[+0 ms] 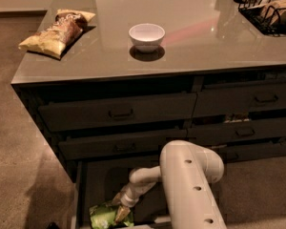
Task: Pick green rice chip bag from bottom drawer and place on counter
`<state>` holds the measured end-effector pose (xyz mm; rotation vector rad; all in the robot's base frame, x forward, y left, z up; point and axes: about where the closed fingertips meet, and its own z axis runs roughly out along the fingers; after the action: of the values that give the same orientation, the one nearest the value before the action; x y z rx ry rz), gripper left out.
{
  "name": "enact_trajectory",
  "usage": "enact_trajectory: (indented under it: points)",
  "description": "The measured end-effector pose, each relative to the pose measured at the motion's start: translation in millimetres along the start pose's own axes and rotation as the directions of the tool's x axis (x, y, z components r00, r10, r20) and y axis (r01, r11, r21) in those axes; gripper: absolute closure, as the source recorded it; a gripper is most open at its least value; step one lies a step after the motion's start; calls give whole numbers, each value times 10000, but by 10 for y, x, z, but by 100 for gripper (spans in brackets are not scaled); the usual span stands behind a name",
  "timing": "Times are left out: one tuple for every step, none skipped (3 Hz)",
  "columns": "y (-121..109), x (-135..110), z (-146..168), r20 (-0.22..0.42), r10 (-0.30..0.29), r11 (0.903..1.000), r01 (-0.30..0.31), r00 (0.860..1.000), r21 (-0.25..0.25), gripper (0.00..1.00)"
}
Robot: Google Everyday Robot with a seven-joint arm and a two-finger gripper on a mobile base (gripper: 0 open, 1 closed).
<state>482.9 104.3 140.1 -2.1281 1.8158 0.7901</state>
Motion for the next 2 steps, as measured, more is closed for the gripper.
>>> enact_trajectory:
  points:
    - [3,-11,-17,0,0,10000,0,10000,0,94]
    - [6,-19,-29,0,0,10000,0,10000,0,100]
